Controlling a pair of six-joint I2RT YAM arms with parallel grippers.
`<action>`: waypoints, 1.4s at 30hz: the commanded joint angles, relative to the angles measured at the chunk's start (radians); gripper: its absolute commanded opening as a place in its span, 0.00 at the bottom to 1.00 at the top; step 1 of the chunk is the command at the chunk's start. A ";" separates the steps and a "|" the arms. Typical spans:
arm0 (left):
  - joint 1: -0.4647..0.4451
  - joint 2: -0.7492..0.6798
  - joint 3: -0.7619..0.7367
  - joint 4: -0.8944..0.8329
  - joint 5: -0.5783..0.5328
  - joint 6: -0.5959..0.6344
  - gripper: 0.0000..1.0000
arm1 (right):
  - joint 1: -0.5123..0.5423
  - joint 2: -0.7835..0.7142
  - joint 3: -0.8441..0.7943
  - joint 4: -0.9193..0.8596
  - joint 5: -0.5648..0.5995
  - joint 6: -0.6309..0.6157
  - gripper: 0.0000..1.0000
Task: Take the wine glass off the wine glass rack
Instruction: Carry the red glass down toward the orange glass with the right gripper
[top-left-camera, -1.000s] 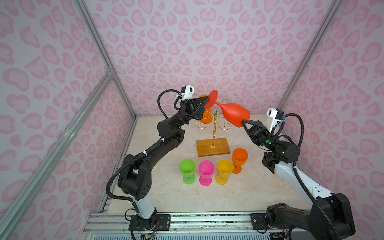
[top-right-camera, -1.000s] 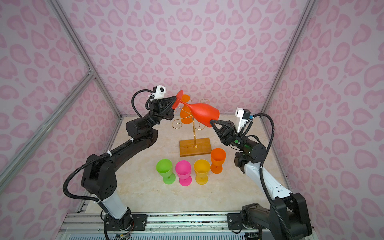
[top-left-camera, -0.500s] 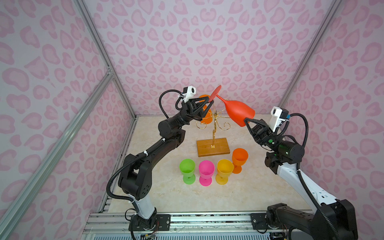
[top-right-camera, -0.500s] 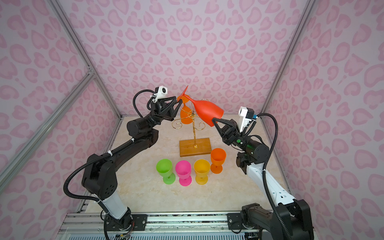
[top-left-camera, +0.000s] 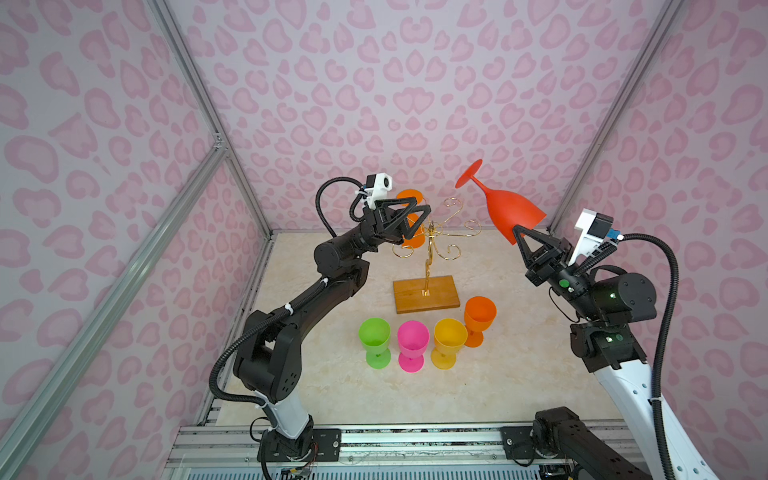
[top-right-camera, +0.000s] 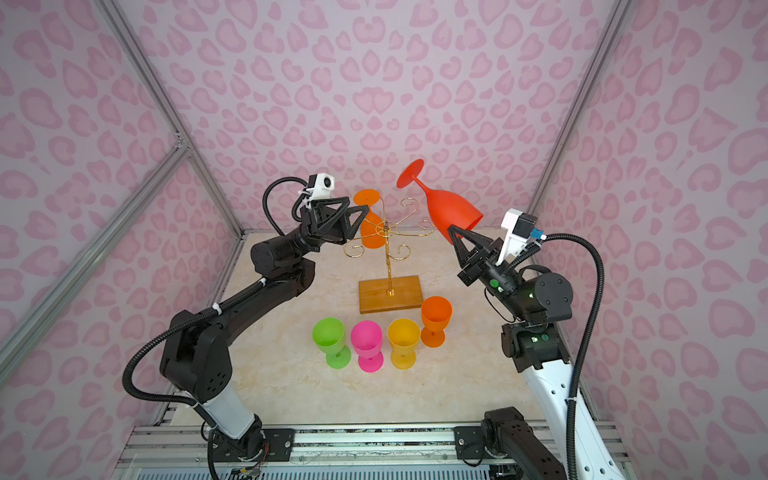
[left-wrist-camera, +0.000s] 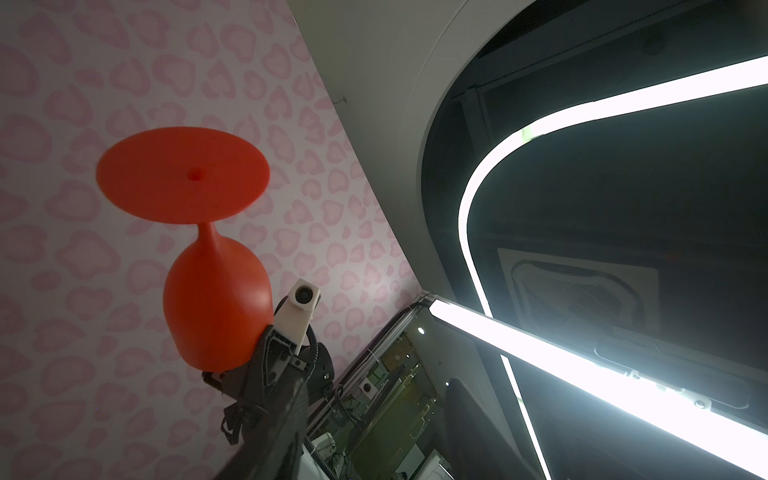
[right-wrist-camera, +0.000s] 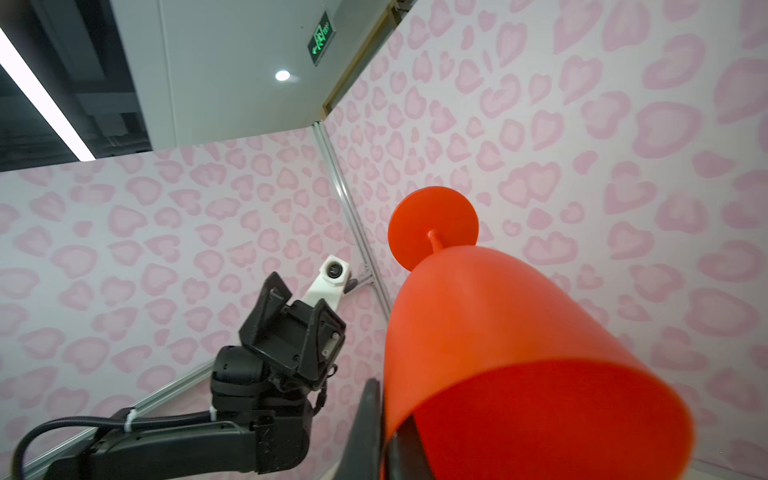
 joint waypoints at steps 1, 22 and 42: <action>0.000 -0.032 -0.010 -0.027 0.037 0.102 0.56 | -0.035 -0.011 0.024 -0.302 0.148 -0.142 0.00; 0.021 -0.200 -0.084 -0.420 0.101 0.515 0.67 | -0.229 0.223 0.109 -0.718 0.161 -0.222 0.00; 0.073 -0.378 -0.129 -0.944 0.048 0.936 0.76 | -0.062 0.527 0.298 -1.036 0.282 -0.465 0.00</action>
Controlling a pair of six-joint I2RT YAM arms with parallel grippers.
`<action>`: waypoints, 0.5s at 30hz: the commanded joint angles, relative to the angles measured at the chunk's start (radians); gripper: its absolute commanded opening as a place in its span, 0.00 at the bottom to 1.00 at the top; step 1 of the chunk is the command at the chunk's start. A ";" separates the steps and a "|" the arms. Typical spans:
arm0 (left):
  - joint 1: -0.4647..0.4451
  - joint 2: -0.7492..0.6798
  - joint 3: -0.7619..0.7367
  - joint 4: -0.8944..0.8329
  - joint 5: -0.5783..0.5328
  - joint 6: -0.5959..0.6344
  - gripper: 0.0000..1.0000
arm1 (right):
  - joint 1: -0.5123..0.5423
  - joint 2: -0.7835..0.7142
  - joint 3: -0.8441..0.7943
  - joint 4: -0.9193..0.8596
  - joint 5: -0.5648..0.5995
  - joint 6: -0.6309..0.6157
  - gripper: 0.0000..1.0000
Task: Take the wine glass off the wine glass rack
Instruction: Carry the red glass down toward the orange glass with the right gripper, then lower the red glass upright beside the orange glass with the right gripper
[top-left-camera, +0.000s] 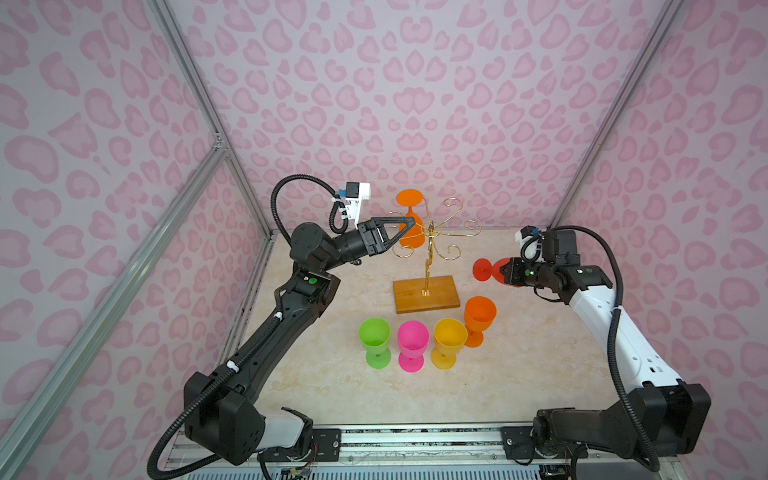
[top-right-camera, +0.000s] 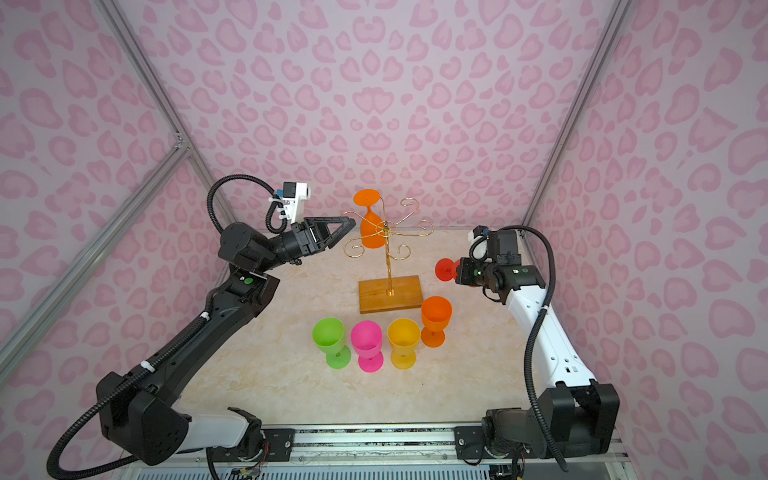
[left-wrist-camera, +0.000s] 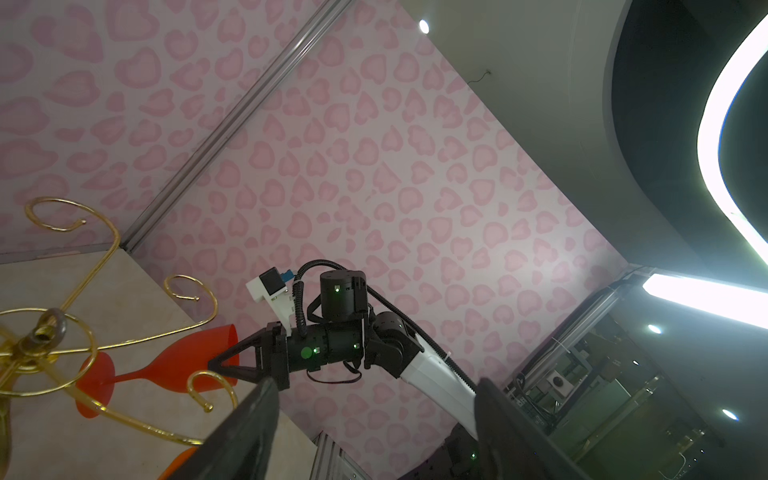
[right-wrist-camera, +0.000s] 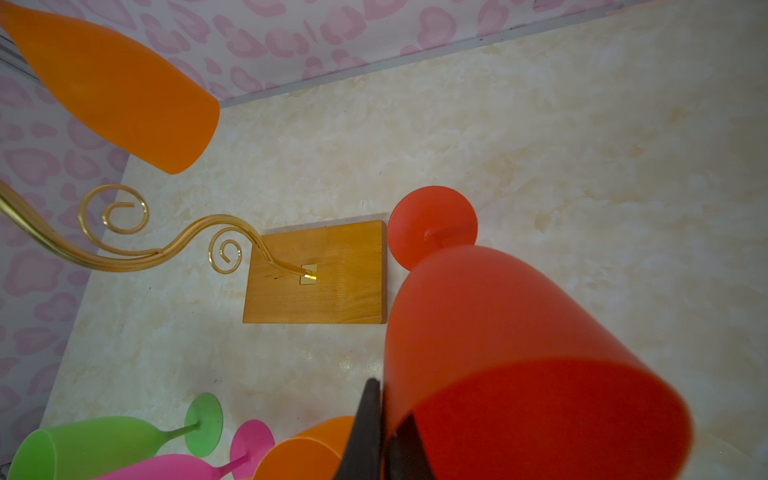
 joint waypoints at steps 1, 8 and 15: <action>0.004 -0.024 -0.004 -0.040 -0.011 0.060 0.77 | 0.027 0.038 0.026 -0.075 0.064 -0.062 0.00; 0.009 -0.028 0.000 -0.069 -0.006 0.070 0.80 | 0.072 0.113 0.072 -0.159 0.120 -0.108 0.00; 0.010 -0.030 0.003 -0.082 -0.003 0.079 0.82 | 0.102 0.166 0.112 -0.210 0.152 -0.129 0.00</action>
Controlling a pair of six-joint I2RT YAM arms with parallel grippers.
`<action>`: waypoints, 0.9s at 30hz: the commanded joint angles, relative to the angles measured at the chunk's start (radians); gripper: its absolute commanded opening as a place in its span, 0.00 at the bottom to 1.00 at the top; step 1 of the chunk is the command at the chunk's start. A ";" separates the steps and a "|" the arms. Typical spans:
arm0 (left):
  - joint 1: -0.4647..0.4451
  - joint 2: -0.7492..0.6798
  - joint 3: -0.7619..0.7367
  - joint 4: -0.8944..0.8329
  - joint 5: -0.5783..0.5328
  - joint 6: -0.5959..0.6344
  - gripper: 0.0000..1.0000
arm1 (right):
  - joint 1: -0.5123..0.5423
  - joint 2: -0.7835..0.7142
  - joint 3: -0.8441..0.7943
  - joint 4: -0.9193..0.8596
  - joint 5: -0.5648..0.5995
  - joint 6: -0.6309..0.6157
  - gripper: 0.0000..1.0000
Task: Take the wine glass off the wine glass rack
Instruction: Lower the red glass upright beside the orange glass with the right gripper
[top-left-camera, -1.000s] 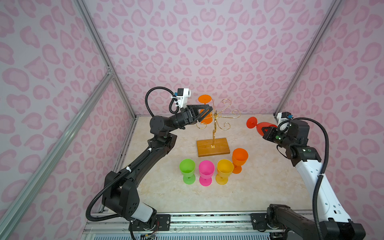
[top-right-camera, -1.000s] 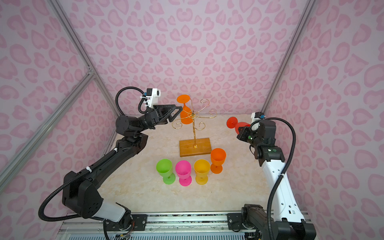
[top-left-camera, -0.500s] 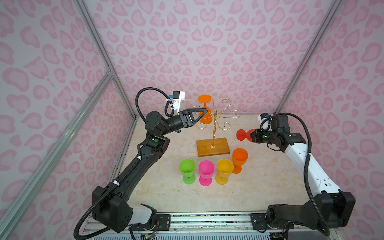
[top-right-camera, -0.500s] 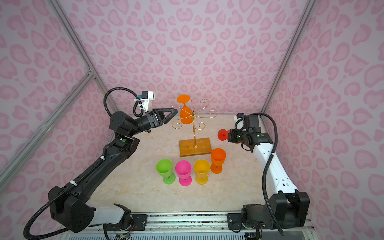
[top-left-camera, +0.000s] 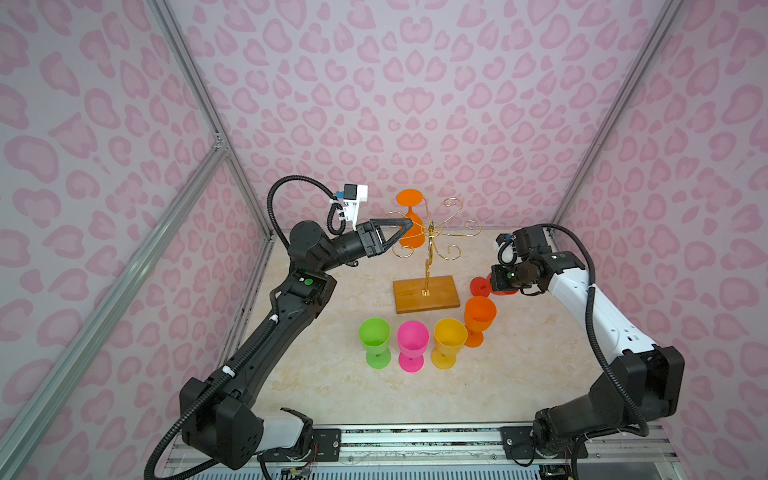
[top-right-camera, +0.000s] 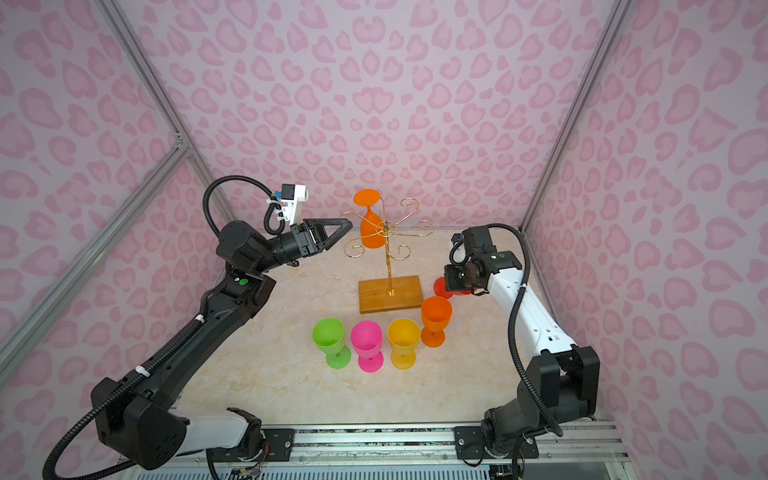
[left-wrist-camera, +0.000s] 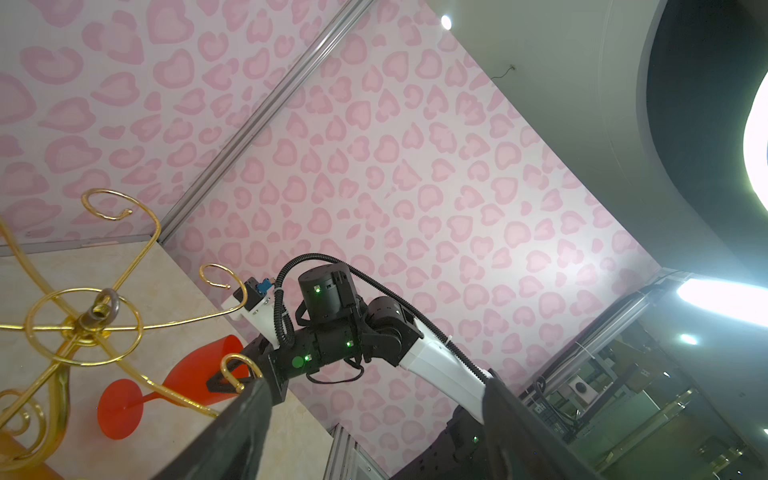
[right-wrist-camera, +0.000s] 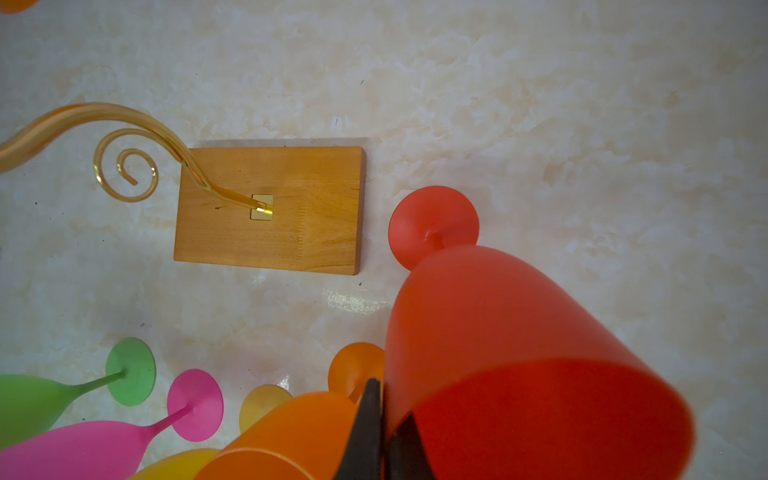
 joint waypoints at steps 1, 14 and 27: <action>0.000 -0.012 0.005 0.003 0.003 0.020 0.82 | 0.004 0.021 0.013 -0.035 0.023 -0.024 0.00; 0.004 -0.003 0.008 -0.002 0.012 0.021 0.82 | 0.023 0.089 0.044 -0.056 0.017 -0.033 0.00; 0.007 -0.008 0.001 -0.009 0.017 0.025 0.84 | 0.053 0.171 0.109 -0.117 0.031 -0.041 0.11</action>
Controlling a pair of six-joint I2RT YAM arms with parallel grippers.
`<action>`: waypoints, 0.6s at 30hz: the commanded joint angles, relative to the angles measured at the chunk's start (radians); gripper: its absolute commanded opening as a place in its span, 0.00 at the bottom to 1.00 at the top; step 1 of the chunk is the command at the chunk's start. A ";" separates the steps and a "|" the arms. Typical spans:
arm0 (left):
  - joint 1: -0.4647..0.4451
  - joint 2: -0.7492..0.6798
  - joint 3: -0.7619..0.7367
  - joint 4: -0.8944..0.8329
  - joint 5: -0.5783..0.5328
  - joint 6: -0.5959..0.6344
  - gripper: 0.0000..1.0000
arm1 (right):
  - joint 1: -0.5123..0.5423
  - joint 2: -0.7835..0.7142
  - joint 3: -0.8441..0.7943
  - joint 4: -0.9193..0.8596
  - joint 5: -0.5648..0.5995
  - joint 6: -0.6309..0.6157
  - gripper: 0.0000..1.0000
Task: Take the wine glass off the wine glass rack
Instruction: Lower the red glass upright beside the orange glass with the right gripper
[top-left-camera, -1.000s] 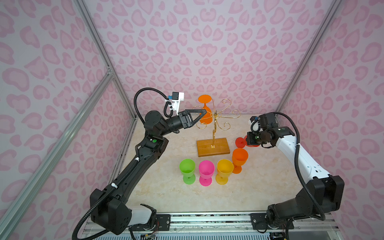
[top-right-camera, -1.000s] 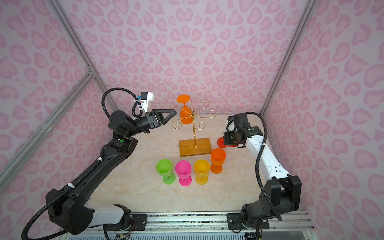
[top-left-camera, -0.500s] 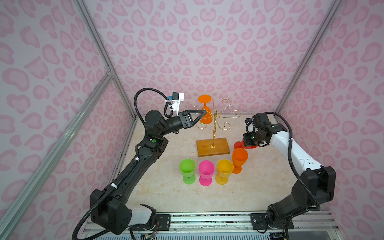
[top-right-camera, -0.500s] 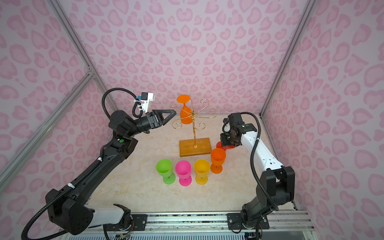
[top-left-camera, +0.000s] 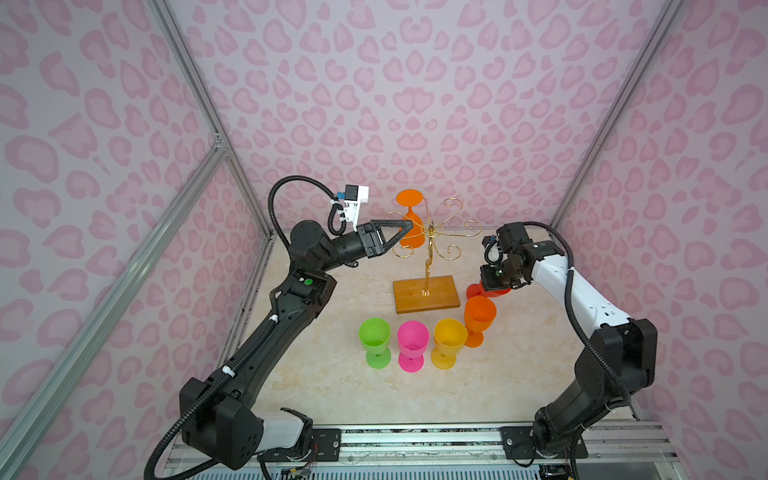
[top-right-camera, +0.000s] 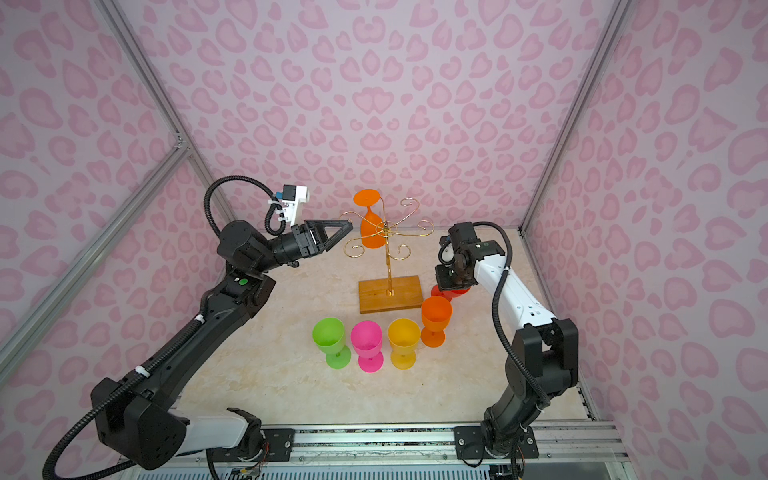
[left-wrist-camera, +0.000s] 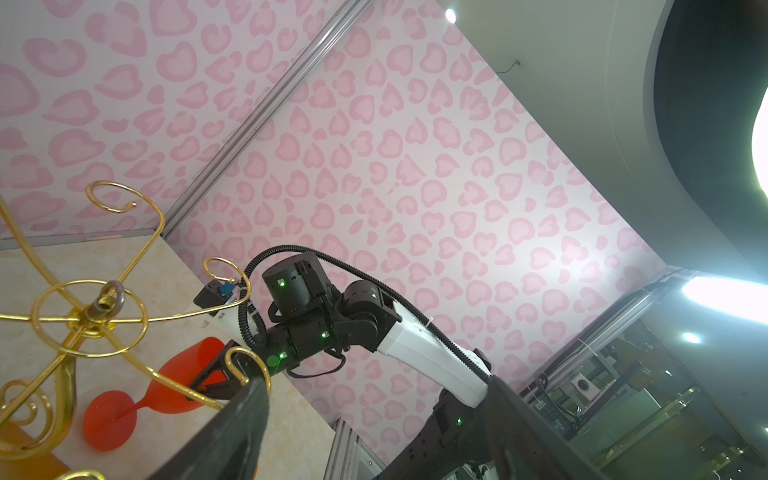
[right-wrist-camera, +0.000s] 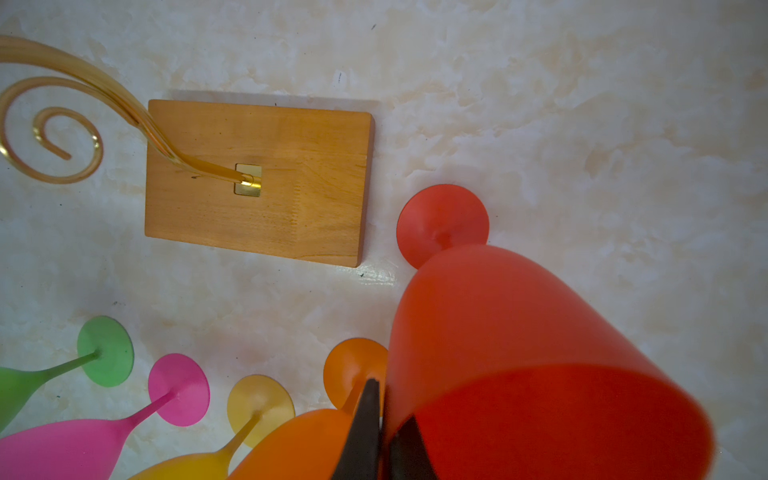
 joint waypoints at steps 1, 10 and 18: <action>0.002 -0.007 0.000 0.011 0.009 0.017 0.84 | 0.012 0.015 0.001 -0.035 0.014 -0.006 0.12; 0.005 -0.012 -0.007 0.007 0.010 0.021 0.84 | 0.018 -0.004 0.037 -0.007 -0.002 0.007 0.22; 0.005 -0.021 -0.018 0.007 0.007 0.023 0.85 | 0.018 0.002 0.049 0.000 0.011 0.009 0.23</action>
